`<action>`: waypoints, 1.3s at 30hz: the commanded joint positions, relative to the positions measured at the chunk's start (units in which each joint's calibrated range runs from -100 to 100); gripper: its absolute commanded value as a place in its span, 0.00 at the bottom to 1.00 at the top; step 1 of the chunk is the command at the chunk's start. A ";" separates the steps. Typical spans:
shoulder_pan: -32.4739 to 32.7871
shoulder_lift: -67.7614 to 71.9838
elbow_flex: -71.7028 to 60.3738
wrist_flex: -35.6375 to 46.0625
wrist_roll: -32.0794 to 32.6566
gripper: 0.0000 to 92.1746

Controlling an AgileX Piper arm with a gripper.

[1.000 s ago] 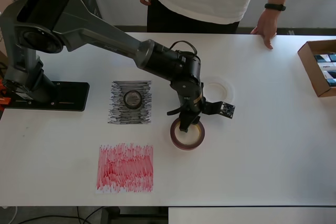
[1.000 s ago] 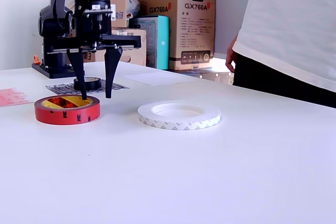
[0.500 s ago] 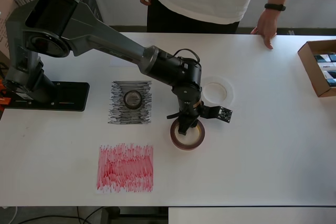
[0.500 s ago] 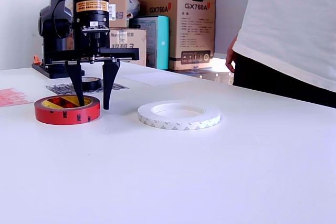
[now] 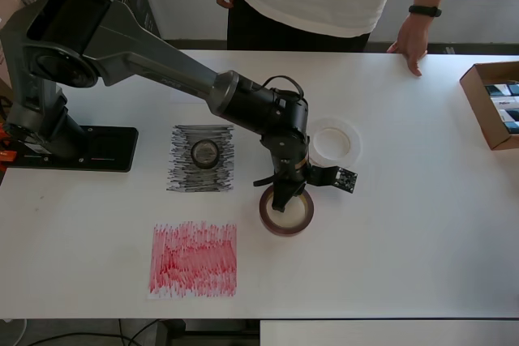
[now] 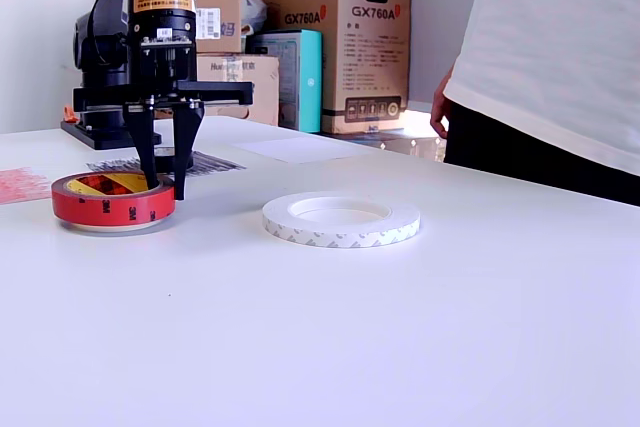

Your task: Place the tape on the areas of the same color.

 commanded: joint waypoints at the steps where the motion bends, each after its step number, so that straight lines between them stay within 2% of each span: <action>1: -0.09 -4.40 1.47 -0.04 -2.01 0.00; 7: -1.28 -16.19 15.01 -1.73 -7.50 0.00; 10: -3.17 -21.80 22.46 -5.04 -10.20 0.00; 15: -7.19 -24.70 30.73 -8.01 -17.07 0.00; 20: -10.59 -24.51 33.28 -9.20 -19.29 0.00; 27: -11.30 -24.89 38.18 -10.30 -19.29 0.00; 31: -11.46 -25.07 40.00 -10.90 -21.25 0.00; 39: -15.72 -25.17 39.73 -13.02 -26.16 0.00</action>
